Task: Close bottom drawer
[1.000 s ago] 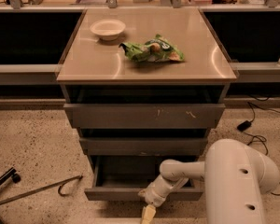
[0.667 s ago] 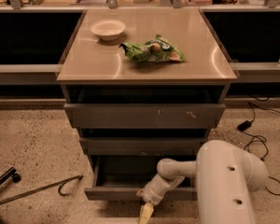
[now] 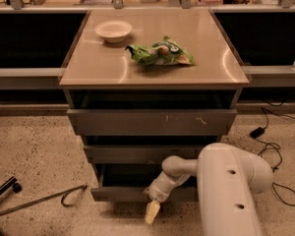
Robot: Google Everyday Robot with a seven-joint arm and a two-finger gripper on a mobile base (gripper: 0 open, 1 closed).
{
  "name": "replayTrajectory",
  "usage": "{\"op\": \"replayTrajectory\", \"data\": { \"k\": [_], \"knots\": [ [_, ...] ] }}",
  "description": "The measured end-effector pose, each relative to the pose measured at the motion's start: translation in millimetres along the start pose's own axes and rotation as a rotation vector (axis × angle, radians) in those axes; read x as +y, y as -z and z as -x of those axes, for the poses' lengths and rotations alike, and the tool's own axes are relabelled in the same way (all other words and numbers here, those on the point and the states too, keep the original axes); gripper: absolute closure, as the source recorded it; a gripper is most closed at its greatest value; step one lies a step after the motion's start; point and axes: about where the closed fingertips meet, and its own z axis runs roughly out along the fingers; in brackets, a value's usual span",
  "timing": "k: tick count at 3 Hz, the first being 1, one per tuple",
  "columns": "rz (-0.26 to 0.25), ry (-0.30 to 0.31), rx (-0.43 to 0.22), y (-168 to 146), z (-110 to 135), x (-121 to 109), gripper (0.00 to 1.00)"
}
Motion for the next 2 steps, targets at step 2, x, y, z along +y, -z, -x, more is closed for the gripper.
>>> {"op": "replayTrajectory", "data": {
  "k": [2],
  "knots": [
    [-0.061,0.022,0.013,24.6,8.5,-10.0,0.0]
  ]
}}
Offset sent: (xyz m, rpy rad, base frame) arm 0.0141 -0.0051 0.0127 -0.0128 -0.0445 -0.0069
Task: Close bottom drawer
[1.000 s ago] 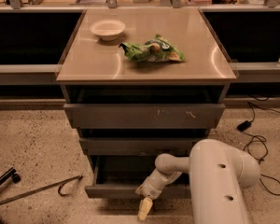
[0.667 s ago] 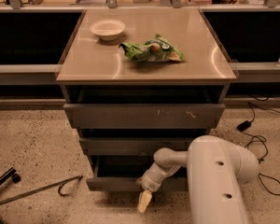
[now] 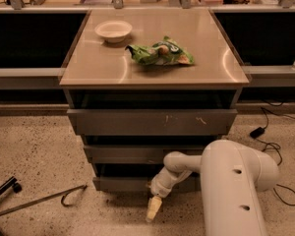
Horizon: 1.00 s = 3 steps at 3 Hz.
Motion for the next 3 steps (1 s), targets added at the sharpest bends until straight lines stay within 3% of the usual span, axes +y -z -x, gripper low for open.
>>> {"op": "replayTrajectory", "data": {
  "k": [1,3],
  "knots": [
    [-0.038,-0.02,0.039,-9.9,-7.8,-8.0,0.0],
    [-0.246,-0.025,0.087,-15.5,-12.4,-27.7,0.0]
  ]
}}
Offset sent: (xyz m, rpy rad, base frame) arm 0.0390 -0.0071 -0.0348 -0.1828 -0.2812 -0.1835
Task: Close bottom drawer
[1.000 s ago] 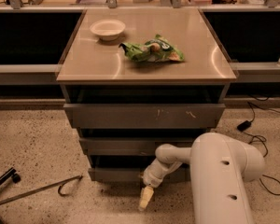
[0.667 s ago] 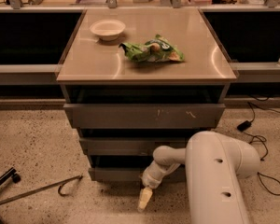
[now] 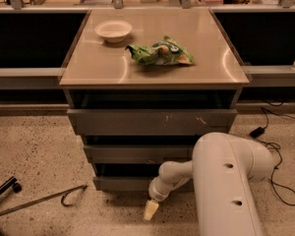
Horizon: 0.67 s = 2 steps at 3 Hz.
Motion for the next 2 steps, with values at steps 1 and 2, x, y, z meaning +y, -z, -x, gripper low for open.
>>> {"op": "replayTrajectory", "data": {
  "k": [1,2],
  "knots": [
    [-0.069,0.011,-0.02,-2.1,7.5,-17.3,0.0],
    [-0.066,0.012,-0.017,-2.3,7.8,-14.9,0.0]
  ]
}}
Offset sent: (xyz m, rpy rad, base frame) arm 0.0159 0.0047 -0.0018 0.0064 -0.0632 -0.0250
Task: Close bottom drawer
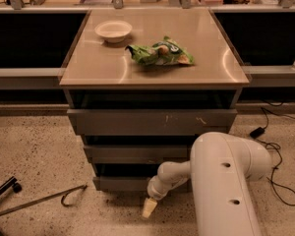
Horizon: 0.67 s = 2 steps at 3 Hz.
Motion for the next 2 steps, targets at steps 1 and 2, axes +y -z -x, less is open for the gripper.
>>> {"op": "replayTrajectory", "data": {
  "k": [1,2],
  "knots": [
    [-0.003,-0.016,0.018,-0.1,-6.1,15.1,0.0],
    [0.003,-0.037,0.039,-13.6,-19.0,26.3,0.0]
  ]
}}
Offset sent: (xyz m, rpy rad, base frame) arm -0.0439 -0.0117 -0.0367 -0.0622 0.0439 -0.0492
